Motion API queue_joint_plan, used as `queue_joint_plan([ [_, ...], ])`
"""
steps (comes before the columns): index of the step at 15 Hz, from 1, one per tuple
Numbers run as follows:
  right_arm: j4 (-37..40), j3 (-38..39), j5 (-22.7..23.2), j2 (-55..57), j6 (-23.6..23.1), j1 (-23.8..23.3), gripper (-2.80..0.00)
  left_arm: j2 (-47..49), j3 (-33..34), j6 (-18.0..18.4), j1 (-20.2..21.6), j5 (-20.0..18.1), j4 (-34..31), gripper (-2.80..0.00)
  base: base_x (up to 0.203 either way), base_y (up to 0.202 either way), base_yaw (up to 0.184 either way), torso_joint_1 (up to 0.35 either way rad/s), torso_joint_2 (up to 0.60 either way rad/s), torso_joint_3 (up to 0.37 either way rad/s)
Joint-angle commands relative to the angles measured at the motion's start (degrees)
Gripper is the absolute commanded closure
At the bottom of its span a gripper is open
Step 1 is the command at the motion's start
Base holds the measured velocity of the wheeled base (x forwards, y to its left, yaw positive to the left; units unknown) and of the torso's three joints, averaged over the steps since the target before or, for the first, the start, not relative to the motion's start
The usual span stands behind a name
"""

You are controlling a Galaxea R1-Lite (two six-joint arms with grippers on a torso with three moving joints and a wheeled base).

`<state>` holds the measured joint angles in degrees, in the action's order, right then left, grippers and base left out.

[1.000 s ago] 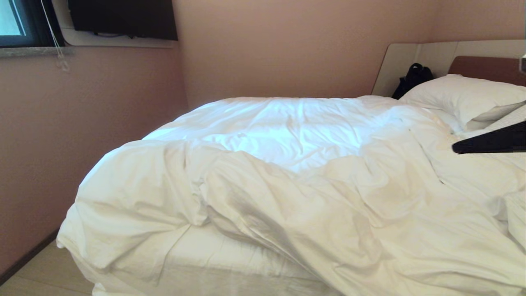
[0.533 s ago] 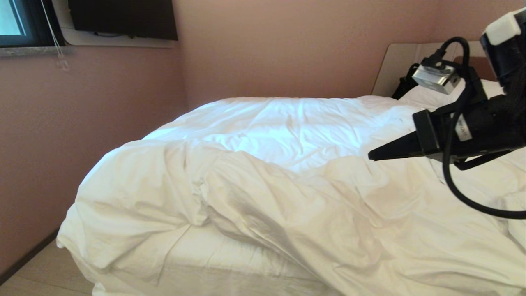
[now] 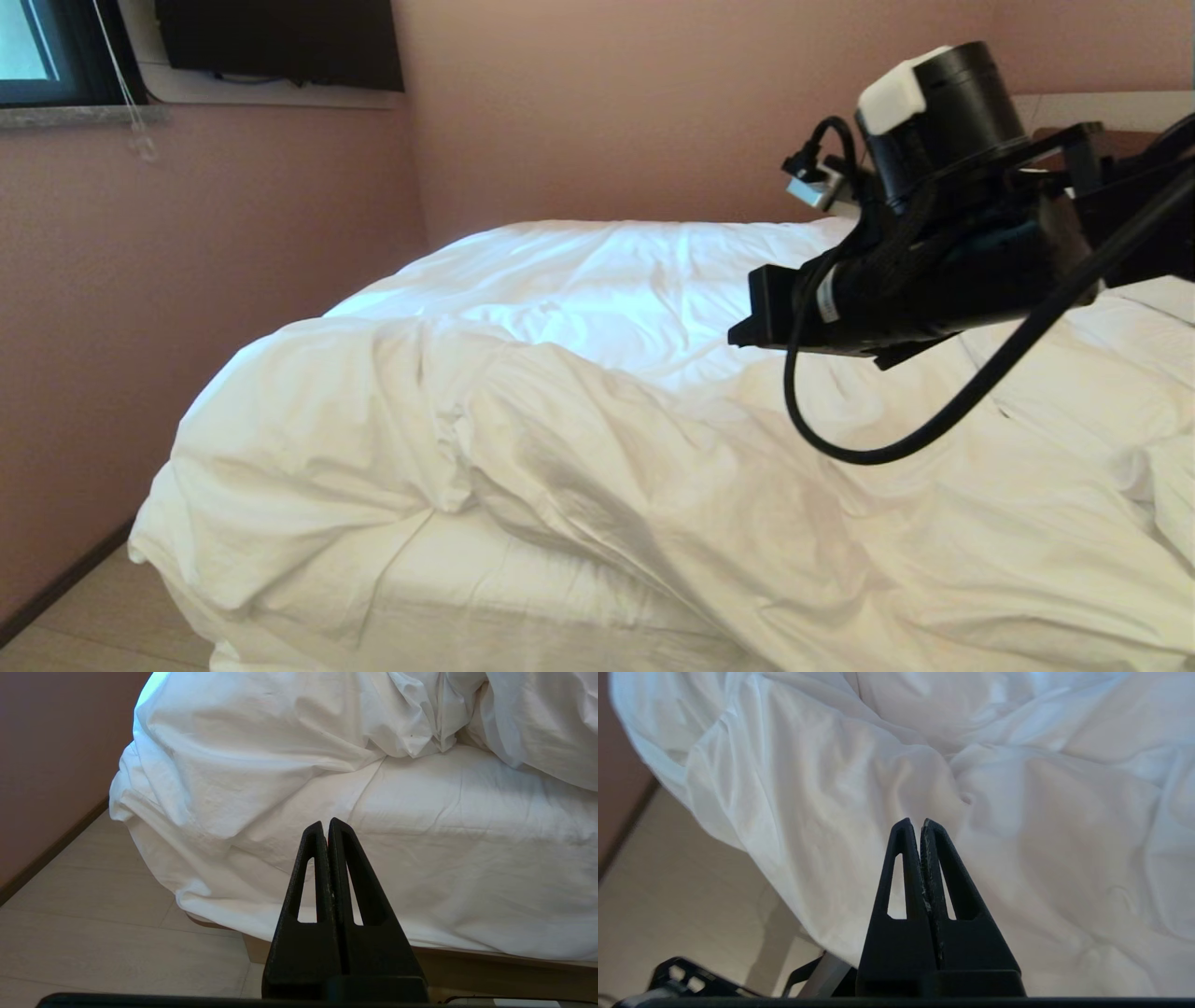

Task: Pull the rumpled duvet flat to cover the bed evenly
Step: Flatten the corners of the folded blanket

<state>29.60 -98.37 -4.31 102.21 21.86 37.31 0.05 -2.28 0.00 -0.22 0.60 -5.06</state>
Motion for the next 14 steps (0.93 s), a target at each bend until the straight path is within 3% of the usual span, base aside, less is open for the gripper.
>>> queue_joint_plan([
  [1, 0.16, -2.71, -14.22, 5.39, -0.14, 5.06, 0.0, 0.04, -0.01, 0.0, 0.04, 0.02, -0.04, 0.0, 0.0, 0.0, 0.0, 0.0, 0.0, 0.0],
  [5, -0.13, -6.27, -15.93, 8.89, -2.82, 12.84, 0.0, -0.03, -0.01, 0.0, 0.04, 0.02, -0.04, 0.0, 0.0, 0.0, 0.0, 0.0, 0.0, 0.0],
  [14, -0.32, -10.53, -16.95, 16.11, -6.31, 19.83, 0.0, -0.03, -0.01, 0.0, -0.04, 0.02, -0.04, 0.0, 0.0, 0.0, 0.0, 0.0, 0.0, 0.0],
])
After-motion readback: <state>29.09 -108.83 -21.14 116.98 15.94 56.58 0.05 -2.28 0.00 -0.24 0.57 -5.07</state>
